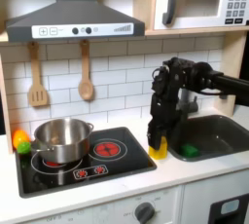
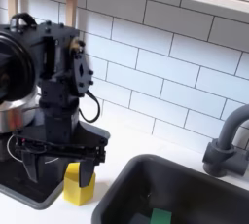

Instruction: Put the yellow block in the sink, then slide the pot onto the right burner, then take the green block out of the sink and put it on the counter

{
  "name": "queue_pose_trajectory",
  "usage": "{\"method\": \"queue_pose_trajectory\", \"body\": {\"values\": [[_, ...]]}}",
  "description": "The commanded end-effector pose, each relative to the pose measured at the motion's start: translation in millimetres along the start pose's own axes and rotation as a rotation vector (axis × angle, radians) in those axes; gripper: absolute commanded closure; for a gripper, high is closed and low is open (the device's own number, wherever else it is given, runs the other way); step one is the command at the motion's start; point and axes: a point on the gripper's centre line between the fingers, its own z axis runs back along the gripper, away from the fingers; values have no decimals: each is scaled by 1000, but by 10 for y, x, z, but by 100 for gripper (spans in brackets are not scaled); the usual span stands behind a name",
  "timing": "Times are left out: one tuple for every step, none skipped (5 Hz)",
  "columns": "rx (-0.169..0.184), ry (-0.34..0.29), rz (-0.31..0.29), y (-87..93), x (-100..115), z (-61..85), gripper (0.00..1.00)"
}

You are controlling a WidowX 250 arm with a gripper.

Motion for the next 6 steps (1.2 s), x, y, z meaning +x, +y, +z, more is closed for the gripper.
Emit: {"method": "queue_pose_trajectory", "body": {"values": [[26,-10,4,39,46,-41,0],[15,-20,8,28,102,-39,0],[6,5,-8,-65,127,-86,0],[1,-16,-7,-103,192,-34,0],[1,-16,-20,-163,179,-37,0],[-5,-14,-14,-173,154,-37,0]]}}
